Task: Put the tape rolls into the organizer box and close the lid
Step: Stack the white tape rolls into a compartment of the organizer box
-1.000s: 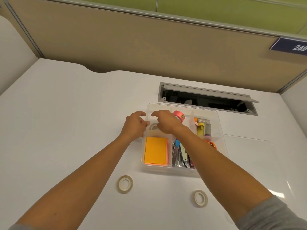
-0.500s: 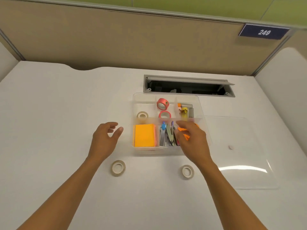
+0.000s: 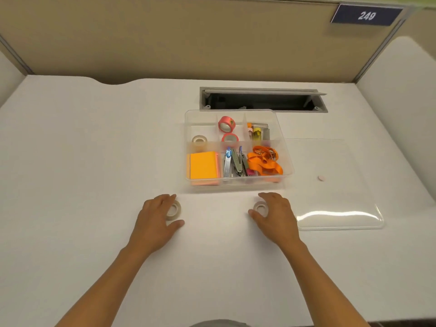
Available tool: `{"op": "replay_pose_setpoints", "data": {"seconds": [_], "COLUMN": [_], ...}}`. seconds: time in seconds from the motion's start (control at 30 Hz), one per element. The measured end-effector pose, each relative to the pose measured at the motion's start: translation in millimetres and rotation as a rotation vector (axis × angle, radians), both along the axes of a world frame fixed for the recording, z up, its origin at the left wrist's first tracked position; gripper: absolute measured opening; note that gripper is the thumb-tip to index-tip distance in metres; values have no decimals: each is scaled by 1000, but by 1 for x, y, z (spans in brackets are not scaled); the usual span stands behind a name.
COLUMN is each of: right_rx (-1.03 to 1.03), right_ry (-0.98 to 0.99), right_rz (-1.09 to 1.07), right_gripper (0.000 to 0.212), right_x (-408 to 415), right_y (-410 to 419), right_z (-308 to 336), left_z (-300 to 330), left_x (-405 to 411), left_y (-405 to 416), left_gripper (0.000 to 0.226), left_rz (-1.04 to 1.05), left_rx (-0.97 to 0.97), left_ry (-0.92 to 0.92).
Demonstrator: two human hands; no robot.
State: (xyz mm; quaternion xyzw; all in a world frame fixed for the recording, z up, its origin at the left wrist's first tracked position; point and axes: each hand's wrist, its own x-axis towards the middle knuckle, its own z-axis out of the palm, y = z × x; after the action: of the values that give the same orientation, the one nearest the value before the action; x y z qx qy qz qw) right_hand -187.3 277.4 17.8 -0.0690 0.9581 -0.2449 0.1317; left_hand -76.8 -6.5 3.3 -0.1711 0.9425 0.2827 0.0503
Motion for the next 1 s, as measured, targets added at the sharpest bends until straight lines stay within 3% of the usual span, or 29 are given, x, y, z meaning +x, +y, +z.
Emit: {"op": "replay_pose_setpoints", "data": {"seconds": [0.2,0.5,0.73,1.0], "right_rx": [28,-340,-490,-512], "right_ry": [0,-124,-114,-59], "right_rz": [112,108,95,98], "right_gripper": [40,40,39,40], "right_x": [0,-1,-24,-56], "right_y": [-1,-23,-41,-54], "right_z": [-3,26,51,59], "left_z": [3,39,75,90], "left_x": [-2,-7,-61,-171], "left_y": [3,1,-11,-13], "left_gripper": [58,46,50,59], "left_rz": [4,28,-9,-92], "left_rx": [82,308,231,-33], "left_ry": [-23,167,261,179]}}
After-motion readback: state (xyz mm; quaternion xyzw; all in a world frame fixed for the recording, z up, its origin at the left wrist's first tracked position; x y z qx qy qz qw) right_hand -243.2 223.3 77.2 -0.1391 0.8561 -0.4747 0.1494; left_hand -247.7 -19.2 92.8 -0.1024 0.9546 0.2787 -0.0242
